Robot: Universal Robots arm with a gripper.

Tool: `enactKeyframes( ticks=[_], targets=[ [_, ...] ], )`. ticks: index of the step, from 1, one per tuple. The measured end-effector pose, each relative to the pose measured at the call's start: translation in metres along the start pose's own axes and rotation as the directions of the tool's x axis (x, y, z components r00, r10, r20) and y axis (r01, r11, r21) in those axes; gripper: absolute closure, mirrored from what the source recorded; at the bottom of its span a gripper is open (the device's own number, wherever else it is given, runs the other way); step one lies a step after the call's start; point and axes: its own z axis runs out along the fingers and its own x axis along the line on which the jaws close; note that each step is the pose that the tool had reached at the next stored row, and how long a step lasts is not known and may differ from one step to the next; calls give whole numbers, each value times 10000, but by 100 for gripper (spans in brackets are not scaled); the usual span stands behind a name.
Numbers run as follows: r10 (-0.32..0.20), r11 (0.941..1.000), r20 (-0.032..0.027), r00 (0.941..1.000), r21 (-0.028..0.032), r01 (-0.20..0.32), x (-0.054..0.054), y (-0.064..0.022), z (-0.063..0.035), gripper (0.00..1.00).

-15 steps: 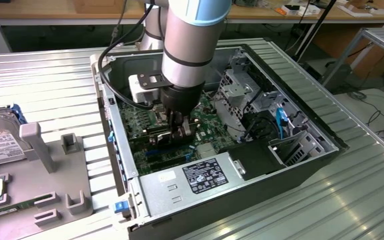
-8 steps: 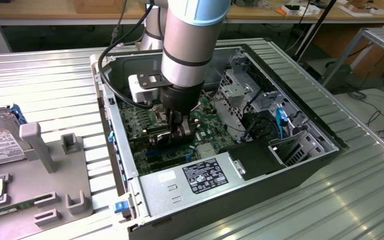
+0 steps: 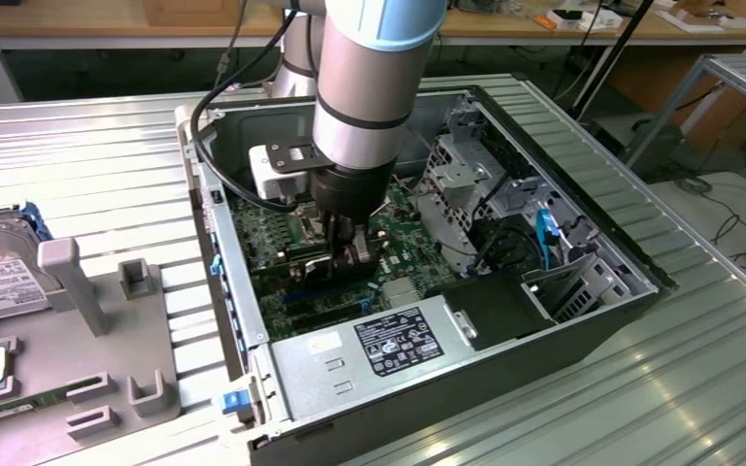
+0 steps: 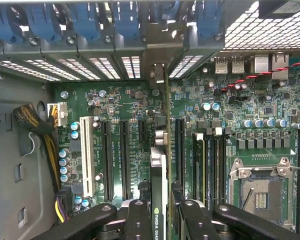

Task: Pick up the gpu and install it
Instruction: 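Insert the gpu into the slot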

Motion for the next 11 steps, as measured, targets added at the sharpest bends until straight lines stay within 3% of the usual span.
enactKeyframes(
  ticks=[11],
  targets=[
    [-2, 10000, 9, 10000, 6, 2, -25, -1, 6, 73]
  ],
)
